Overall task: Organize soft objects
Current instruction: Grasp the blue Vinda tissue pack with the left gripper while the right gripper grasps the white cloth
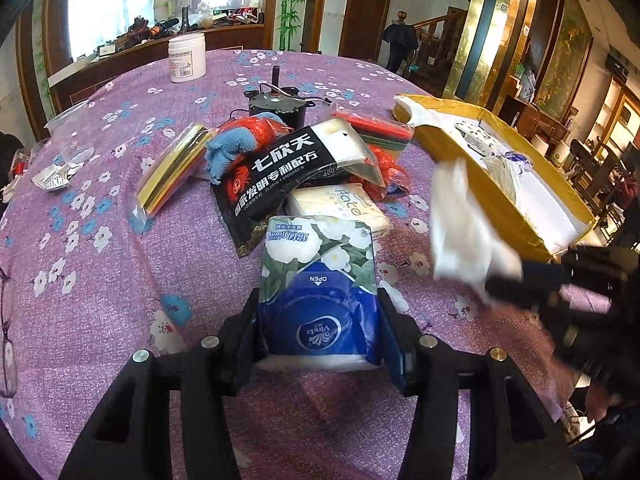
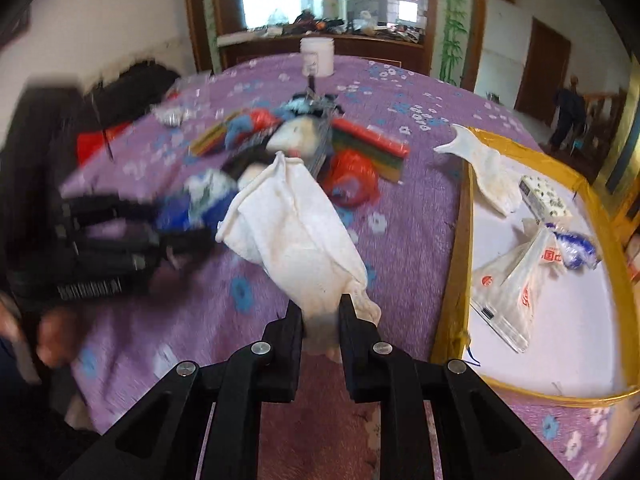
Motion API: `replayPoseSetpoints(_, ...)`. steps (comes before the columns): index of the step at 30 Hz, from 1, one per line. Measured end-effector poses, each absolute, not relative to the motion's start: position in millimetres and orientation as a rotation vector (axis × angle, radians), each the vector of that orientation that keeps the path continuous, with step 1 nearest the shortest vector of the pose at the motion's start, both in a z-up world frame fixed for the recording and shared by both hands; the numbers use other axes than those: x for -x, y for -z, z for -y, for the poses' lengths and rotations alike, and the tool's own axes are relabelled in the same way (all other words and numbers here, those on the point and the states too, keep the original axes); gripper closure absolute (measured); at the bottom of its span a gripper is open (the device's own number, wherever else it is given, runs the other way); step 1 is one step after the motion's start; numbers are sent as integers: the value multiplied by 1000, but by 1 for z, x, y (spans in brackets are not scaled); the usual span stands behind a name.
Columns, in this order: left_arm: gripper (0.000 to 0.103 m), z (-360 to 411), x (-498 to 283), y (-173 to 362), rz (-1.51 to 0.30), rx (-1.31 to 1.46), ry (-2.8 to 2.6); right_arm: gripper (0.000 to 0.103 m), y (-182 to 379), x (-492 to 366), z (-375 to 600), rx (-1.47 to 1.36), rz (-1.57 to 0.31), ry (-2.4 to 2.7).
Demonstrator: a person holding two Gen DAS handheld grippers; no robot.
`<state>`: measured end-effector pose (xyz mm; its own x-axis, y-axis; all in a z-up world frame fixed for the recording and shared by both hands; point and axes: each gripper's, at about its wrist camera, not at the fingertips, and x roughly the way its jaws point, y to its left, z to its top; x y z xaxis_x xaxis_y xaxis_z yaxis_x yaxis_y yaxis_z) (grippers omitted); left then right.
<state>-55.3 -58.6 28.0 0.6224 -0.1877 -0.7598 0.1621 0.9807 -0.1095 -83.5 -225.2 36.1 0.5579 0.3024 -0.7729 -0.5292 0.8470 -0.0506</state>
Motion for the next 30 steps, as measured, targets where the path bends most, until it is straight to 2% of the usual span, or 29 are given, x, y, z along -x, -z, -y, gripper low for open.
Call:
replayPoseSetpoints(1, 51, 60, 55, -28, -879, 27, 200, 73, -34, 86, 223, 306, -852, -503)
replayPoseSetpoints(2, 51, 60, 56, -28, -879, 26, 198, 55, -34, 88, 222, 306, -856, -513)
replayPoseSetpoints(3, 51, 59, 56, -28, -877, 26, 196, 46, -37, 90, 224, 302, -848, -519)
replayPoseSetpoints(4, 51, 59, 56, -28, -877, 29, 194, 31, -42, 94, 227, 296, -827, -524)
replayPoseSetpoints(5, 51, 58, 55, -28, -879, 33, 197, 21, -48, 98, 230, 288, -794, -525)
replayPoseSetpoints(7, 51, 57, 55, -27, -882, 37, 199, 14, -56, 103, 238, 258, -756, -530)
replayPoseSetpoints(12, 51, 58, 56, -28, -870, 35, 204, 14, -49, 84, 236, 173, -809, -505)
replayPoseSetpoints(15, 51, 58, 56, -28, -870, 34, 202, 16, -40, 73, 230, 163, -841, -500)
replayPoseSetpoints(17, 51, 58, 56, -28, -872, 35, 204, 26, -33, 68, 227, 170, -864, -494)
replayPoseSetpoints(18, 51, 58, 56, -28, -871, 33, 204, 27, -32, 67, 225, 192, -853, -478)
replayPoseSetpoints(20, 51, 59, 57, -28, -868, 31, 206, 43, -29, 67, 222, 236, -839, -453)
replayPoseSetpoints(22, 51, 59, 57, -28, -866, 29, 207, 52, -29, 67, 224, 245, -826, -448)
replayPoseSetpoints(23, 51, 59, 57, -28, -866, 28, 207, 66, -30, 68, 226, 239, -819, -463)
replayPoseSetpoints(26, 51, 60, 57, -28, -865, 25, 206, 82, -32, 70, 229, 230, -803, -480)
replayPoseSetpoints(30, 51, 60, 57, -28, -865, 27, 204, 83, -41, 73, 238, 164, -773, -498)
